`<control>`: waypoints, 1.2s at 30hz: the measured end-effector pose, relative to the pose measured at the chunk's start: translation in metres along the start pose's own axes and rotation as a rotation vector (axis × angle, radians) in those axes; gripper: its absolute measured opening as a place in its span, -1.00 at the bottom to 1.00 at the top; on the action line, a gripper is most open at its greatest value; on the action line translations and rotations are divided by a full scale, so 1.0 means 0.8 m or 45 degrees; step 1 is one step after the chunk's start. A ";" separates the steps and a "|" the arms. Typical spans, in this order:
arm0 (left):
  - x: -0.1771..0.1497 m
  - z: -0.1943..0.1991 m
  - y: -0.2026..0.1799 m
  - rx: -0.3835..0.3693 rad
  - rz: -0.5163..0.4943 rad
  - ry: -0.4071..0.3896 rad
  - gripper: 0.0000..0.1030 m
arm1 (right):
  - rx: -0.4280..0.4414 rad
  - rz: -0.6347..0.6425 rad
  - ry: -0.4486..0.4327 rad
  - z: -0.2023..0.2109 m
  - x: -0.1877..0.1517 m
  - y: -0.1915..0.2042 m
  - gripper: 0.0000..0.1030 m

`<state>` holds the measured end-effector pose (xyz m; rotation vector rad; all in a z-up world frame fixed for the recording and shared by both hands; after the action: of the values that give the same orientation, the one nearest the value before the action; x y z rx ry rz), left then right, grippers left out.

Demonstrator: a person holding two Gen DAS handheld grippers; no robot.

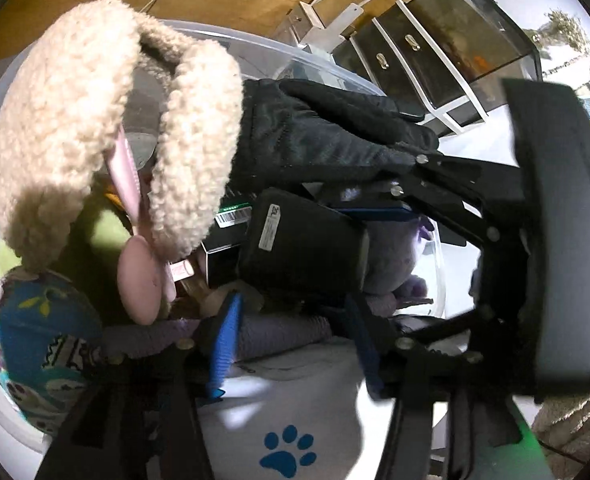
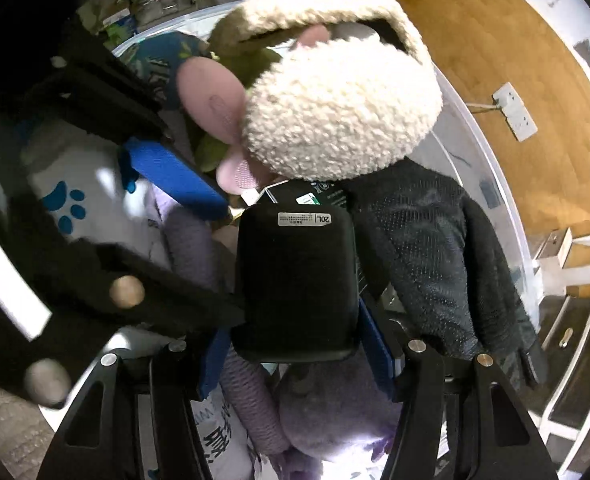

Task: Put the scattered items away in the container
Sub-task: 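Lower the power bank into the box and open the right tool, then withdraw both tools up and out of the clear box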

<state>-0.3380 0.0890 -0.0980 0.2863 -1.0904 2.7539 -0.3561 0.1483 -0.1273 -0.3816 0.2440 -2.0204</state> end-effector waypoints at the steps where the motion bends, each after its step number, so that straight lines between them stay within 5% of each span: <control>1: -0.002 0.002 -0.001 0.006 -0.008 -0.001 0.36 | -0.009 -0.006 0.006 -0.002 -0.001 -0.002 0.17; 10: -0.019 0.030 -0.001 0.008 -0.020 -0.048 0.41 | 0.141 -0.140 -0.019 0.020 -0.008 -0.019 0.19; 16: -0.020 0.051 0.006 0.024 -0.011 -0.111 0.42 | -0.027 -0.344 -0.127 0.040 -0.005 -0.072 0.19; 19: -0.019 0.052 0.006 0.045 -0.024 -0.120 0.42 | -0.027 -0.406 -0.130 0.033 -0.006 -0.081 -0.03; 24: -0.016 0.048 0.001 0.098 -0.085 -0.144 0.42 | -0.051 -0.432 -0.159 0.038 -0.010 -0.062 -0.05; 27: -0.017 0.052 -0.004 0.115 -0.116 -0.181 0.83 | -0.081 -0.450 -0.175 0.038 -0.017 -0.057 -0.04; 28: -0.017 0.057 -0.005 0.145 -0.126 -0.216 0.97 | -0.108 -0.458 -0.182 0.044 -0.021 -0.055 0.01; 31: -0.012 0.066 -0.015 0.199 -0.178 -0.290 0.98 | -0.244 -0.471 -0.231 0.063 -0.032 -0.048 0.90; 36: -0.008 0.080 -0.029 0.286 -0.242 -0.396 0.99 | -0.381 -0.577 -0.302 0.094 -0.053 -0.041 0.96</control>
<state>-0.3193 0.0611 -0.0382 0.8261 -0.7618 2.7157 -0.3374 0.2003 -0.0535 -0.9276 0.3354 -2.3568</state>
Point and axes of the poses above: each gripper's, at about its wrist camera, not at the fingertips, and z roughly against the way its jaws point, y to its left, x to its top, the point moved 6 cm from there along -z, roughly the way its jaws point, and after that the axes turned 11 degrees about -x, right-handed, at the moved point
